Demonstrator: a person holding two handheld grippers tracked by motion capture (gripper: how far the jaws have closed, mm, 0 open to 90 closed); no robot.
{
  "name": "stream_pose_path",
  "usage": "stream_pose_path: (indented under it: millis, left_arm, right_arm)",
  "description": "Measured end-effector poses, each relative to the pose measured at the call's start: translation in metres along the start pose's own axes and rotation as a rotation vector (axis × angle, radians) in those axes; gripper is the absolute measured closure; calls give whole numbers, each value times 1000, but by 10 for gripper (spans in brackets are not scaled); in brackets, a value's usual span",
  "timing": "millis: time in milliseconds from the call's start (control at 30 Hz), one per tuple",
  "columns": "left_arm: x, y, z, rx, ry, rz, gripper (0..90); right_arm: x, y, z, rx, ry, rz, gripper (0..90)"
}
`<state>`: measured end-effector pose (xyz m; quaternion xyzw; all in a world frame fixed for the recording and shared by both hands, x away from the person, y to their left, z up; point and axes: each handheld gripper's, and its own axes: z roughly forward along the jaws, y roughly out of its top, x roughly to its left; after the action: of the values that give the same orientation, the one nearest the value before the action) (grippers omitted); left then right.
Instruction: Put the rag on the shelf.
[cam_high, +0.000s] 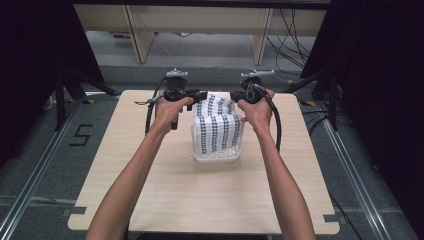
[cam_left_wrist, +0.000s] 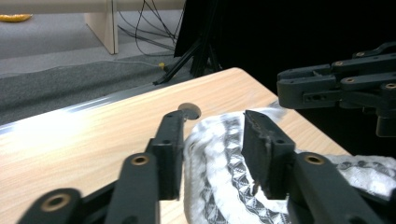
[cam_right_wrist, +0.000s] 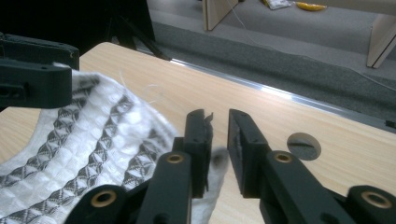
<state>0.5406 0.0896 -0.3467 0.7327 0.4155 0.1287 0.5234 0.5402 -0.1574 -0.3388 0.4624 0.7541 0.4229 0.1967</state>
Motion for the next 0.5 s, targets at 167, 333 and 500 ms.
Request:
stream_pose_path:
  millis: [167,333,500]
  left_arm:
    - [-1,0,-1,11,1,-5,459]
    - [-1,0,-3,13,-18,-16,444]
    - [-3,-2,-6,29,-34,-14,443]
  right_arm:
    - [0,-1,-1,2,-18,20,674]
    - [-2,0,-3,-9,-14,7,639]
    - [-1,0,-8,-10,-10,24,613]
